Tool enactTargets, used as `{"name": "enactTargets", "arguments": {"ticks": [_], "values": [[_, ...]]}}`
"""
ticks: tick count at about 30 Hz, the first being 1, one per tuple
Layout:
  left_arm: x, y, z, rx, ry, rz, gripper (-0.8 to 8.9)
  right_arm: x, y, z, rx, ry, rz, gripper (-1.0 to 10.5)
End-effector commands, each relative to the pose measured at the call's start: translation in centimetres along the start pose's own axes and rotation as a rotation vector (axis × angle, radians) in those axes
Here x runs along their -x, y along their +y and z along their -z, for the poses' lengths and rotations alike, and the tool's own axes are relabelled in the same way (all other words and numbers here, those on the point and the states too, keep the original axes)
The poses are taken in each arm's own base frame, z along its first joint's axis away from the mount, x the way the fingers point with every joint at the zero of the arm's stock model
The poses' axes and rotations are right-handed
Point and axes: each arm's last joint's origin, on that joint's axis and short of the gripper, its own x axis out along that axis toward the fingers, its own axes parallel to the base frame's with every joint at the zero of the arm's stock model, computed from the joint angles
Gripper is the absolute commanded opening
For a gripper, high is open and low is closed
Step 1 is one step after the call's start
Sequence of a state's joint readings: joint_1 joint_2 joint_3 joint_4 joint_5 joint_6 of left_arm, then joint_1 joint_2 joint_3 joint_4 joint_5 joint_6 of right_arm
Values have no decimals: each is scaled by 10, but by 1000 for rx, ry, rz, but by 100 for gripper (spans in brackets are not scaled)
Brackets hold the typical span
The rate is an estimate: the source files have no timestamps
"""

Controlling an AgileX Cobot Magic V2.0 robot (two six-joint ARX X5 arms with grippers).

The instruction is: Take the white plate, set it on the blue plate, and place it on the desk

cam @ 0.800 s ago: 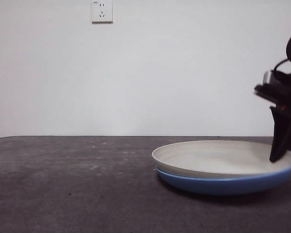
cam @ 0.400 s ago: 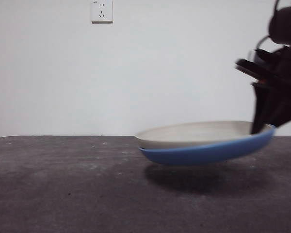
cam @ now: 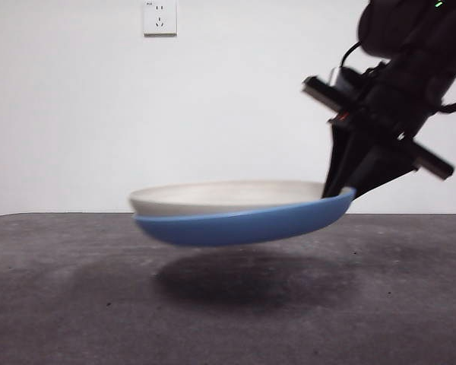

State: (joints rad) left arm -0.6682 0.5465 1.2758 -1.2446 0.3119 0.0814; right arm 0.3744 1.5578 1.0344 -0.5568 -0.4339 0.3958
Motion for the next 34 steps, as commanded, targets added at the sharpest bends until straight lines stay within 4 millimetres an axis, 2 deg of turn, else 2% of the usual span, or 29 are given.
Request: {"name": "enactTargets", "arguments": {"ticks": [1,12,20,22,24,27,29,34], "values": [[1,0,-3,-20,-16,4,626,-13,7,-7,-17,3,-20,8],[1,0,-3,-18,-16,4,626,-51,-4,-10,-51,49,-1,8],[2,0,-3,-12,-15,4,626,-54,-7,-10,-18,46,31,14],[1,0,-3,-12,-15,4,626,-54,-8,-10,-18,40,47,90],[1,0,-3,-12,-15,4,626,-53,-7,-11,-6,36,49,246],[1,0,-3,-12,-15,4,626,-46,-3,-13,23,35,46,400],[1,0,-3,-13,-15,4,626,-35,3,-16,50,23,54,439],[1,0,-3,-12,-15,4,626,14,27,-19,129,-62,111,478]]}}
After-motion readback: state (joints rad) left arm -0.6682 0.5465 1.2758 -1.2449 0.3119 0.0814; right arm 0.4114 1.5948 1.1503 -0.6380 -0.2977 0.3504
